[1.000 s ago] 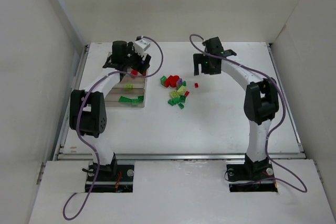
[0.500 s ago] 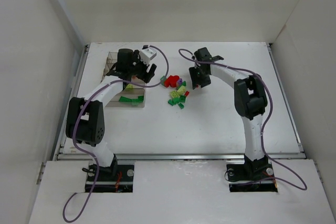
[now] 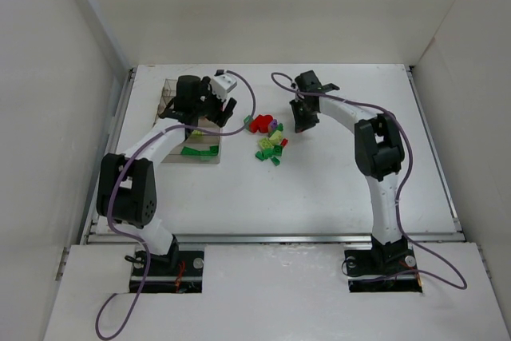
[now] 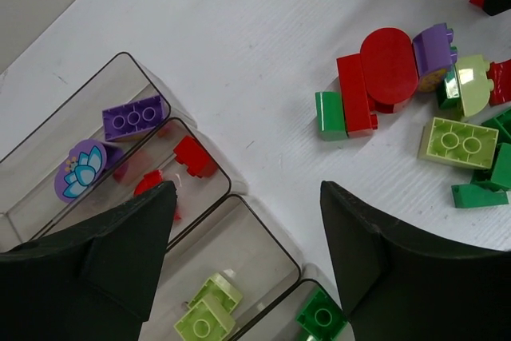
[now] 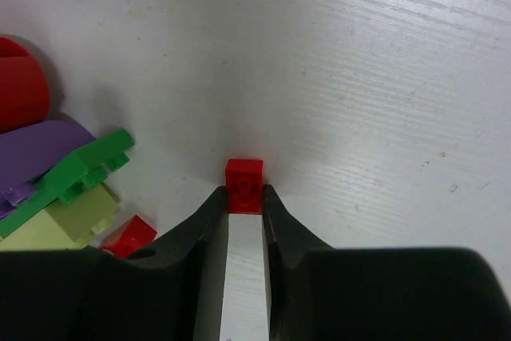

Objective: Sort the legos into containers by color

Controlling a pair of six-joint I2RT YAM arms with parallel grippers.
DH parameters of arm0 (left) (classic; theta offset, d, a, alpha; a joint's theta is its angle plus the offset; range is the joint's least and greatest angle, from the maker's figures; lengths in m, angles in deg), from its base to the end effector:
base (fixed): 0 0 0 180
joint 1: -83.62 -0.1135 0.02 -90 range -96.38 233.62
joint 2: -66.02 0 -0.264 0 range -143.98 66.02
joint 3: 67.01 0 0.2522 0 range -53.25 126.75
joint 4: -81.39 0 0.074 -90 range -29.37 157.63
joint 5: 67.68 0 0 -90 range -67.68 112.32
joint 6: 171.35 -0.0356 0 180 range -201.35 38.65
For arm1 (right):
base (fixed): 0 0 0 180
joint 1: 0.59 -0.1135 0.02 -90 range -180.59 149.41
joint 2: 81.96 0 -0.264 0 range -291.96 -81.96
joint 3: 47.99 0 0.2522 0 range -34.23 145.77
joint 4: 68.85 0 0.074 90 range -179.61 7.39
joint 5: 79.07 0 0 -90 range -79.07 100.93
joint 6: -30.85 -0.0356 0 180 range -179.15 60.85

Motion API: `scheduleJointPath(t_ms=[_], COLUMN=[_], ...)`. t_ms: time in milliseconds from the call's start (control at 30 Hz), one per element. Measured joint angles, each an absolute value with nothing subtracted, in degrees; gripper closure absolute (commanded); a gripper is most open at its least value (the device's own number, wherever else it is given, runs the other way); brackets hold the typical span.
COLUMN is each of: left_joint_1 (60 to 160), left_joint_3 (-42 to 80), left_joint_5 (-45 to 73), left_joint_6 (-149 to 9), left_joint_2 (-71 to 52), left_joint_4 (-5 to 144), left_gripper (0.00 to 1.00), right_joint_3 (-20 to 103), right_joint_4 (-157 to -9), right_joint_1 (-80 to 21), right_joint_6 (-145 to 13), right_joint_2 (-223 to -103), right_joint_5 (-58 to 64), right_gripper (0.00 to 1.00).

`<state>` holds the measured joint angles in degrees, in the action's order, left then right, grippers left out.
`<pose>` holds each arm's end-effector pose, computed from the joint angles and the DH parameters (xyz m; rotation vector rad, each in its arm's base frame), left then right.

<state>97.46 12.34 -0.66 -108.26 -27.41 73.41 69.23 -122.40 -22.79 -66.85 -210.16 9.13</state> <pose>0.3650 -0.1042 0.2756 0.9118 1.7024 -0.2397 0.4421 0.1816 0.1740 -0.3520 2.6902 0.1994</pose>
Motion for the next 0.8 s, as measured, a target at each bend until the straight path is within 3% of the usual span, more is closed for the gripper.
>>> scheduleJointPath(t_ms=[133,233,433,600,800], left_joint_1=[98.21,99.52,100.5,100.72,101.77], left_joint_3=[12.31,12.71,12.88,7.83,7.42], left_joint_5=[-1.75,-5.25,-13.69,-20.25,-22.93], left_joint_6=[-111.59,-117.22,-128.26,-132.04,-131.69], left_joint_2=[-26.68,-25.92,-21.83,-12.54,-11.76], left_joint_4=[72.43,68.34,64.67,74.5,83.92], left_gripper=[0.42,0.43,0.3,0.29,0.29], right_joint_3=[68.77,66.79,67.38,73.17,74.09], right_joint_4=[-121.4,-118.07,-104.28,-96.74,-95.17], right_joint_1=[-22.46,-21.98,-21.91,-24.84,-29.23], right_joint_6=[-66.81,-67.64,-71.9,-74.02,-75.22], right_joint_2=[-209.35,-205.39,-194.6,-192.37,-192.52], right_joint_5=[5.04,-4.2,-24.86,-37.51,-44.35], right_gripper=[1.0,1.0,1.0,1.0,1.0])
